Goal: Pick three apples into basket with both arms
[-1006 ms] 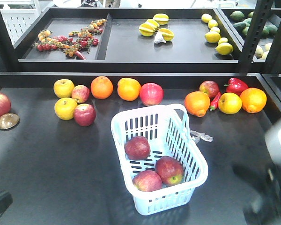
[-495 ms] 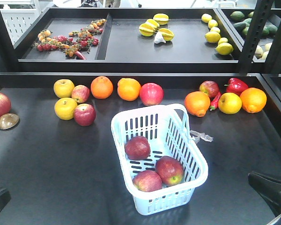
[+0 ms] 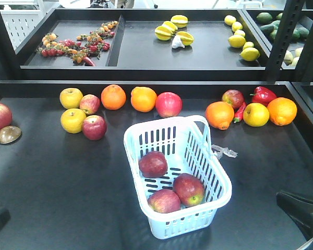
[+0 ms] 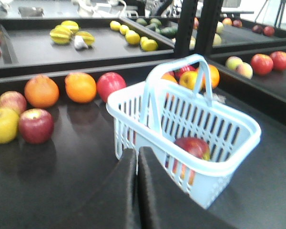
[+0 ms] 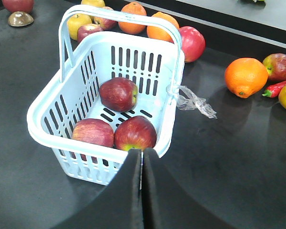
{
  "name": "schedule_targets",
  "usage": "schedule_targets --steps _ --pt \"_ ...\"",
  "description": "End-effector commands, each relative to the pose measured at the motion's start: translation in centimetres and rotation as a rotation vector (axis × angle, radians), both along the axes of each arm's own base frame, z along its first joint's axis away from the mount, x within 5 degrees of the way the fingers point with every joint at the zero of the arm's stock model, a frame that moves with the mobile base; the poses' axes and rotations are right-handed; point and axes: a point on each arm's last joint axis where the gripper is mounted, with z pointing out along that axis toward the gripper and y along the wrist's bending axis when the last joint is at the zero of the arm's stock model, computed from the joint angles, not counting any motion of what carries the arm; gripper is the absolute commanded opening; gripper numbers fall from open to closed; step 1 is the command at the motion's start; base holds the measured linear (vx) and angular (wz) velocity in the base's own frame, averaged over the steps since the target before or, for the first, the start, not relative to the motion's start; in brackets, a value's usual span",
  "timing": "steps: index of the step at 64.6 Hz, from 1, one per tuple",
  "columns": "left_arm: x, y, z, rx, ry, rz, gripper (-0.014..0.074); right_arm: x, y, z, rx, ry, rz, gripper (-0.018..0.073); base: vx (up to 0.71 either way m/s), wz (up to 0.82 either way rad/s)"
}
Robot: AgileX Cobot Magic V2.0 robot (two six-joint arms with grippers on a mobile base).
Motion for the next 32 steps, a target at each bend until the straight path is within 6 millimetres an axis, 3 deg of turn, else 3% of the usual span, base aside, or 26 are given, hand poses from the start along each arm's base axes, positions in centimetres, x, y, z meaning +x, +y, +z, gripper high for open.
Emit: schedule_targets --steps 1,9,26,32 --pt "0.3 0.3 1.4 -0.009 -0.096 0.041 -0.0006 0.4 -0.1 1.2 0.031 -0.065 -0.035 -0.0005 0.0 0.0" --pt "0.4 0.5 0.5 0.031 -0.077 0.057 -0.0006 0.4 -0.1 1.2 0.032 -0.065 -0.035 -0.0005 0.0 0.0" --pt "0.2 0.8 -5.5 -0.001 0.128 0.1 -0.0006 0.4 -0.1 1.2 0.032 -0.065 -0.035 -0.0005 0.0 0.0" --pt "0.0 0.9 -6.7 0.004 0.136 0.1 -0.0006 0.4 -0.1 1.2 0.032 -0.065 -0.035 -0.0005 0.0 0.0"
